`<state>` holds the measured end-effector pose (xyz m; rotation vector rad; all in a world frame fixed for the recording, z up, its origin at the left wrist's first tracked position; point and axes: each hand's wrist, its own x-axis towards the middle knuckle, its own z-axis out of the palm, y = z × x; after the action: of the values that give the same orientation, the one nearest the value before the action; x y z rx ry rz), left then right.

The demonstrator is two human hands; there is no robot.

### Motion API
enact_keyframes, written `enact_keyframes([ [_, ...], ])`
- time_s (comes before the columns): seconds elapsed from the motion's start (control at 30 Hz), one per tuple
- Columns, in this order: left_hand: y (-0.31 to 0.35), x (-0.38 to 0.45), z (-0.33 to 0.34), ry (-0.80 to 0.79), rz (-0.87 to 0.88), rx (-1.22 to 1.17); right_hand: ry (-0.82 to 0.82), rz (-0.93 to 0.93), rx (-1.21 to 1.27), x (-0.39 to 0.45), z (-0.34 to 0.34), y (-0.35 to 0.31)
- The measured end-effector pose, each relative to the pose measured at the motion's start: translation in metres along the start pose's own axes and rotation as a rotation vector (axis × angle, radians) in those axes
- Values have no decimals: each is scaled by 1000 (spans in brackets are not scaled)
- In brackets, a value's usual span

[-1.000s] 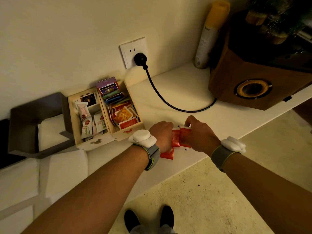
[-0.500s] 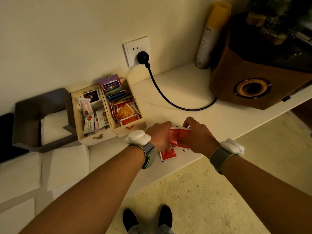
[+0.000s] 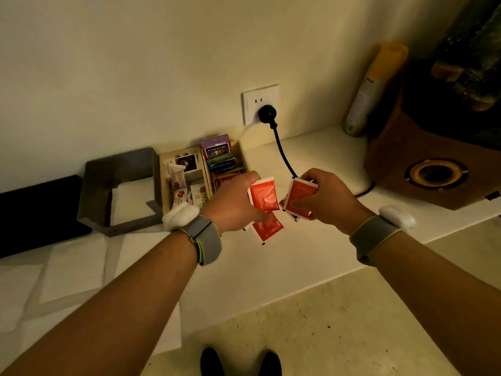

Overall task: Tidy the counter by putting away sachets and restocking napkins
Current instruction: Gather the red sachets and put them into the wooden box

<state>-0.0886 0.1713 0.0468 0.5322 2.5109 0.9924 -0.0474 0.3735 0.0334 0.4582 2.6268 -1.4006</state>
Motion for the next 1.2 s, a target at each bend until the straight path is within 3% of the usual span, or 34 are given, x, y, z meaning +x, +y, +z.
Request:
enact_keyframes([
  [0.3, -20, 16, -77, 155, -151, 74, -111, -37, 63, 38, 30, -63],
  [0.8, -15, 40, -79, 175, -199, 62, -115, -54, -76, 53, 43, -84],
  [1.2, -43, -10, -98, 201, -260, 106, -209, -103, -182, 45, 45, -83],
])
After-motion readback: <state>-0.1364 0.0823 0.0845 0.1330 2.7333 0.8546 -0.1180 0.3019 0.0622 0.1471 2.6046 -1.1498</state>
